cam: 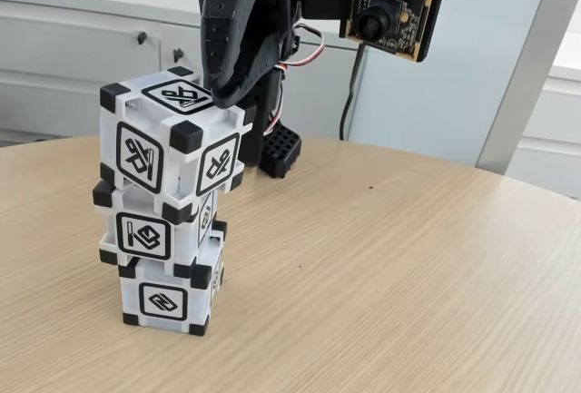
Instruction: Stack cubes from left to right.
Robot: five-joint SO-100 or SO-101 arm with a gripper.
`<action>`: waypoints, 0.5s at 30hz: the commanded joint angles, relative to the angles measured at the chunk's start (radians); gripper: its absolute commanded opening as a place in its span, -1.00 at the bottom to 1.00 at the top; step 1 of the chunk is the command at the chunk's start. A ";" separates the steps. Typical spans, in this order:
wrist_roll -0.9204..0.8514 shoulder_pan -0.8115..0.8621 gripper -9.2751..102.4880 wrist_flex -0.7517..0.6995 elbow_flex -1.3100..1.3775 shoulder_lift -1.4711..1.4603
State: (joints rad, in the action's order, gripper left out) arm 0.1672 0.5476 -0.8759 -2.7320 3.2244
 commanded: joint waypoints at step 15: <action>0.020 0.003 -0.84 -0.520 0.514 0.061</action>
State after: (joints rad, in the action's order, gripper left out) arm 0.1979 0.5492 -1.3392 -2.3010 3.2244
